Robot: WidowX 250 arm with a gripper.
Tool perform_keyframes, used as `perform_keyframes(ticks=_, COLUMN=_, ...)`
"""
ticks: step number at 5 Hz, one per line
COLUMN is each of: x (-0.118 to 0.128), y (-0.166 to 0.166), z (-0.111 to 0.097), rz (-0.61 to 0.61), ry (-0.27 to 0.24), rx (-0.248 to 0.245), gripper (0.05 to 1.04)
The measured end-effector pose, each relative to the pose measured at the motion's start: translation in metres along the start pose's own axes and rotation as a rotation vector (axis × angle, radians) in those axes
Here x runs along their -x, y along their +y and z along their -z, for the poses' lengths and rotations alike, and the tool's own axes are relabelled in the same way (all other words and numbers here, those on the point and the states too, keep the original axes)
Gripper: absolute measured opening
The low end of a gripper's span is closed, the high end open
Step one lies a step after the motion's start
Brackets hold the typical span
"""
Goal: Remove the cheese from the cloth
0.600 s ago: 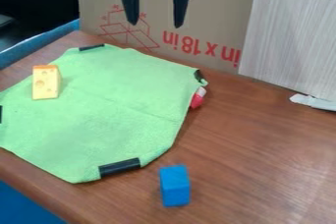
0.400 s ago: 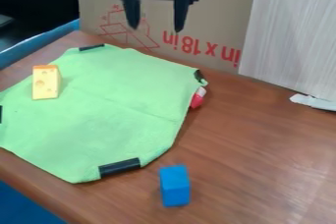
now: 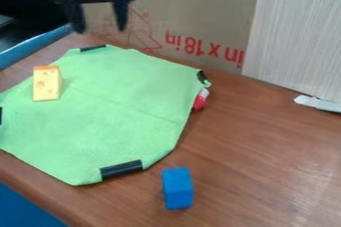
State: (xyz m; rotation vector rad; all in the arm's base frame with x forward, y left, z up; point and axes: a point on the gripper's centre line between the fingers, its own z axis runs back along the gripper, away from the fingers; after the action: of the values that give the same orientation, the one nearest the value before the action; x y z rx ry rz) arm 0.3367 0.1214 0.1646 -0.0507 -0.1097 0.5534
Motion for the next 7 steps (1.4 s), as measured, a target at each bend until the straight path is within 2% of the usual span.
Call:
perform_keyframes(ticks=2, x=-0.005, y=0.042, z=0.022, rz=-0.023, ry=-0.114, rx=-0.036, gripper=0.999)
perform_keyframes(ticks=4, x=0.001, y=0.068, z=0.042, rz=-0.041, ry=-0.294, rx=-0.053, gripper=0.999)
perform_keyframes(ticks=6, x=-0.004, y=0.098, z=0.054, rz=-0.139, ry=-0.432, rx=0.0, gripper=0.999)
perform_keyframes(ticks=7, x=-0.008, y=0.107, z=0.056, rz=-0.162, ry=-0.477, rx=0.013, gripper=0.999)
